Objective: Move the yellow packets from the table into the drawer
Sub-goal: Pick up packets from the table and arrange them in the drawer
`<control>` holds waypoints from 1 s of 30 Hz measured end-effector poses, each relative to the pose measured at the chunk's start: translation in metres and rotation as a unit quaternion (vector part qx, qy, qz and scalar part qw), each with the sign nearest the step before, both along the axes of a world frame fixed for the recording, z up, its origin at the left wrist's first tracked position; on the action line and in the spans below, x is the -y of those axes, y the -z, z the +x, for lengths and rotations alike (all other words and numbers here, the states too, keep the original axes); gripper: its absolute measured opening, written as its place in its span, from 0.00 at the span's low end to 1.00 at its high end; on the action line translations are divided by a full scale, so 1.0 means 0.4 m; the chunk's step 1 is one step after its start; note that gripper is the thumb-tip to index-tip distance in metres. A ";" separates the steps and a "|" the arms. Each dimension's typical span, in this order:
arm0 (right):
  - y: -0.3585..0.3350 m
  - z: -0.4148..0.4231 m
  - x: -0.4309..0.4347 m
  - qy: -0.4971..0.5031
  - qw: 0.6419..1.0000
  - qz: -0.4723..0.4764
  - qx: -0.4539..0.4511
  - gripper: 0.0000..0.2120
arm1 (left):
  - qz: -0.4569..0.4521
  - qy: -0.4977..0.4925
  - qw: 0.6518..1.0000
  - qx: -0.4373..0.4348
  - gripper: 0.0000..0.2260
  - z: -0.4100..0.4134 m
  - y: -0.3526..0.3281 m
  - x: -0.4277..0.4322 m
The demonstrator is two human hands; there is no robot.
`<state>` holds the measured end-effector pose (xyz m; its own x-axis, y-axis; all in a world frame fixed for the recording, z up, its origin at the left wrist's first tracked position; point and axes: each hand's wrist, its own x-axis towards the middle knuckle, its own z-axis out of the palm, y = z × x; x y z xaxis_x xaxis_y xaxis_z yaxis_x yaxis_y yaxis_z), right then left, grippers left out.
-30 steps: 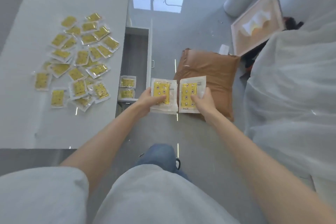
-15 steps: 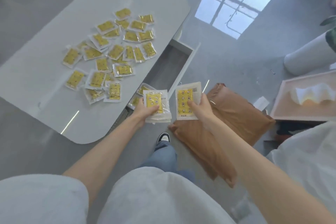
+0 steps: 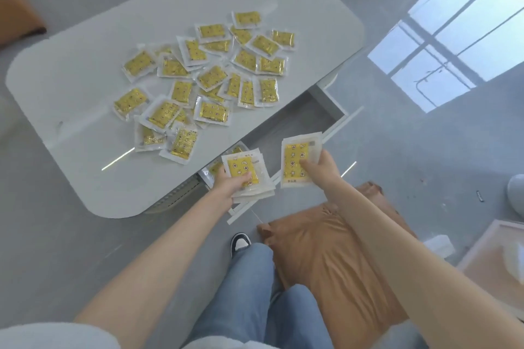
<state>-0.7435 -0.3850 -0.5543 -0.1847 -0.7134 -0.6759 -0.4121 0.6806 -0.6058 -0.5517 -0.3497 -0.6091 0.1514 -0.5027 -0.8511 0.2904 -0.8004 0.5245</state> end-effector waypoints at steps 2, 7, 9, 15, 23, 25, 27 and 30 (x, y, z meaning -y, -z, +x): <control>0.079 -0.010 0.042 -0.024 1.000 0.008 -0.005 0.15 | 0.007 -0.024 1.000 -0.005 0.21 -0.021 0.080 0.016; 0.277 -0.021 0.143 -0.100 0.995 -0.011 -0.027 0.16 | -0.001 -0.051 0.999 -0.007 0.17 -0.061 0.293 0.086; 0.342 -0.027 0.178 -0.127 0.991 -0.028 -0.025 0.13 | -0.006 -0.053 0.998 -0.020 0.14 -0.072 0.367 0.116; 0.522 -0.048 0.280 -0.181 0.980 -0.066 -0.040 0.15 | -0.023 -0.052 0.998 -0.022 0.10 -0.090 0.588 0.212; 0.714 -0.049 0.381 -0.210 0.968 -0.108 -0.089 0.30 | -0.078 -0.064 0.994 0.030 0.16 -0.124 0.774 0.330; 0.743 -0.045 0.399 -0.216 0.966 -0.108 -0.091 0.30 | -0.084 -0.060 0.993 0.056 0.17 -0.130 0.800 0.353; 0.762 -0.038 0.414 -0.229 0.962 -0.108 -0.100 0.29 | -0.086 -0.057 0.991 0.082 0.18 -0.136 0.816 0.370; 0.784 -0.027 0.439 -0.248 0.954 -0.111 -0.127 0.27 | -0.089 -0.050 0.986 0.132 0.21 -0.145 0.832 0.386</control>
<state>-0.7541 -0.5608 -0.8678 0.0749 -0.8761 -0.4762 -0.8021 0.2308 -0.5508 -0.6096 -0.5042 -0.9419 0.4117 -0.6126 -0.6747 0.1973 -0.6629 0.7222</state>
